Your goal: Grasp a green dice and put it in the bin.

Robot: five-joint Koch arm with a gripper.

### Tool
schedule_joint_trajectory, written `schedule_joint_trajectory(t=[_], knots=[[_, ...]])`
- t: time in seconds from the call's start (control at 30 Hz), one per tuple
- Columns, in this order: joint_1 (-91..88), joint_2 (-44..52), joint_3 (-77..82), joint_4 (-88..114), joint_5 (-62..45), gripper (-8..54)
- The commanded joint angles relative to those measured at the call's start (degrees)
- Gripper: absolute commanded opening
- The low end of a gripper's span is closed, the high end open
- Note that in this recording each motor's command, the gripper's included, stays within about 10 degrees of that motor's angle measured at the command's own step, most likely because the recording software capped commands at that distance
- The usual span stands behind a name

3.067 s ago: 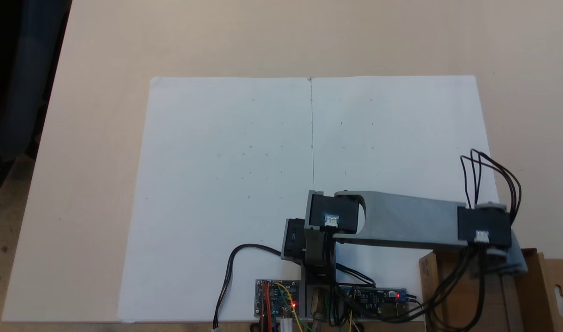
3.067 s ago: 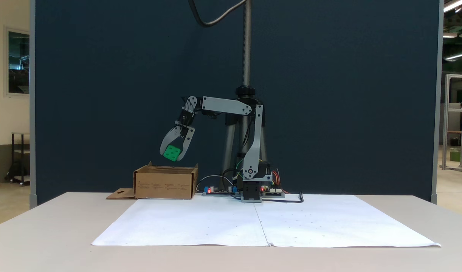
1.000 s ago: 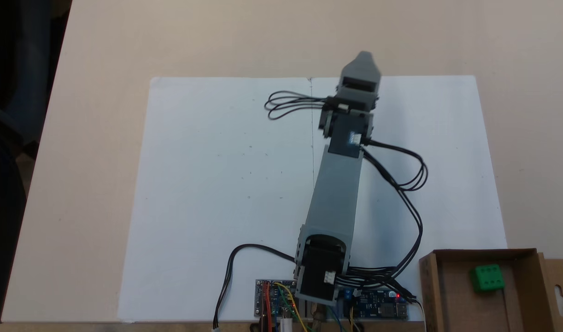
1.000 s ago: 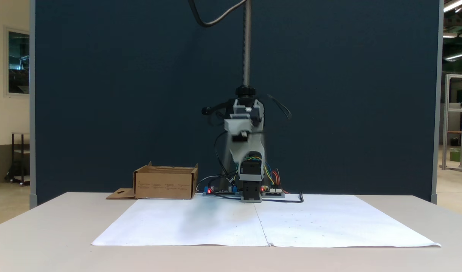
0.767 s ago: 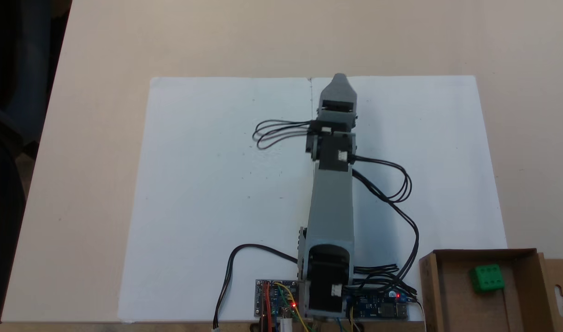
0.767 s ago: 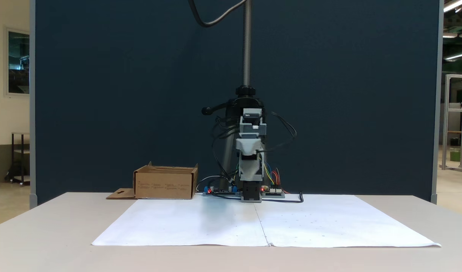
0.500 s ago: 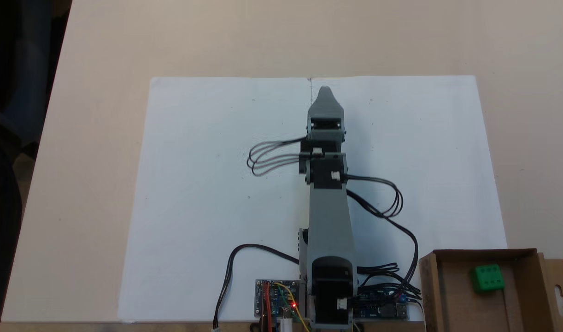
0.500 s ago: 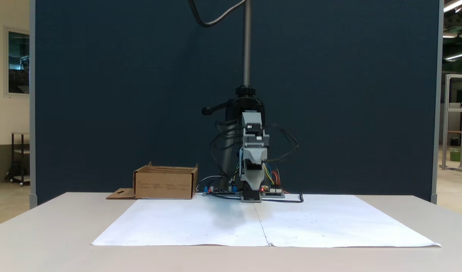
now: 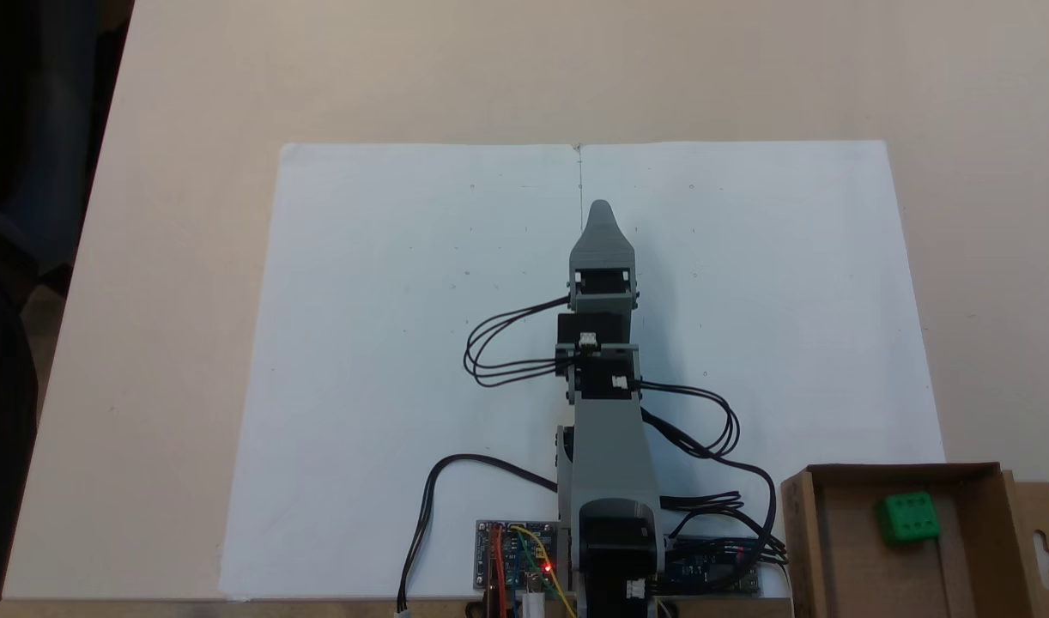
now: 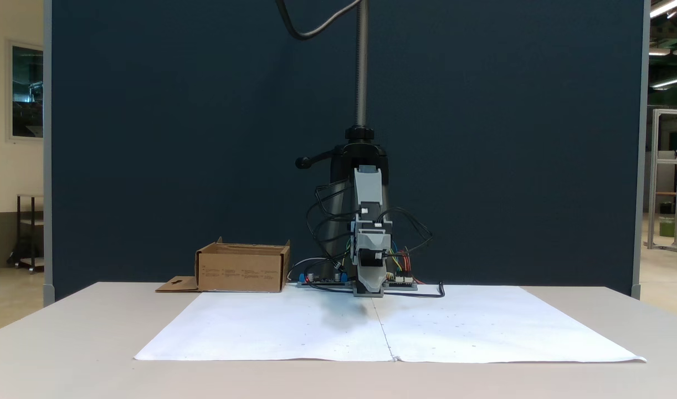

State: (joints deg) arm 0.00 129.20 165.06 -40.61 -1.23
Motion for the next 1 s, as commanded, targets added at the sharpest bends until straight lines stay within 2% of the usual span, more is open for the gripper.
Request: schedule_joint_trajectory(t=[0.0, 0.43, 0.97], knots=[[-0.4, 6.9, 1.0, -9.5, -3.9, 43.5], [0.9, 6.9, 14.2, -32.3, -3.9, 43.5], [1.5, 6.9, 14.3, -56.5, -4.4, 43.5]])
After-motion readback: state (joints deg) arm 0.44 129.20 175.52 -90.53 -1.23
